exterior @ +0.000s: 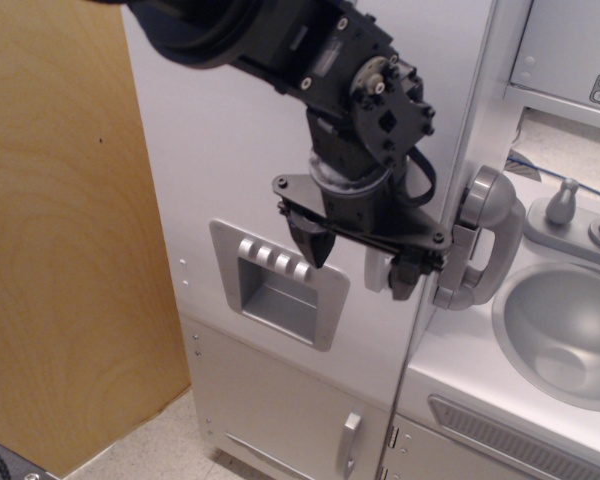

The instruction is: Open fridge

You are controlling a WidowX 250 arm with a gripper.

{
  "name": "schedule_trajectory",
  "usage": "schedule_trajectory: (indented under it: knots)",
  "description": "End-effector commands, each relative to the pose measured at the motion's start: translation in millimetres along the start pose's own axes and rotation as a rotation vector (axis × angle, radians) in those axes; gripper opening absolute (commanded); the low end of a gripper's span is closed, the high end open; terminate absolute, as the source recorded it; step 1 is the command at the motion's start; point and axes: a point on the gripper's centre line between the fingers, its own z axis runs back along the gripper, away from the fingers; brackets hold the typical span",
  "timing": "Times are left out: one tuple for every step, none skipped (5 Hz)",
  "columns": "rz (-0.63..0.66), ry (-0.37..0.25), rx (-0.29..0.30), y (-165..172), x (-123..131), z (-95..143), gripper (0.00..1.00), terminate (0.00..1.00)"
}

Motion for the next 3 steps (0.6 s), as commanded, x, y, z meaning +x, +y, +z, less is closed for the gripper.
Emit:
schedule_trajectory:
  knots:
    - [0.019,-0.068,0.005,3,40,-4,1.00,0.00]
    - [0.007,-0.079,-0.020,4,44,-12,1.00,0.00]
    - [-0.035,-0.092,-0.034,1,39,-16,0.00,0.00]
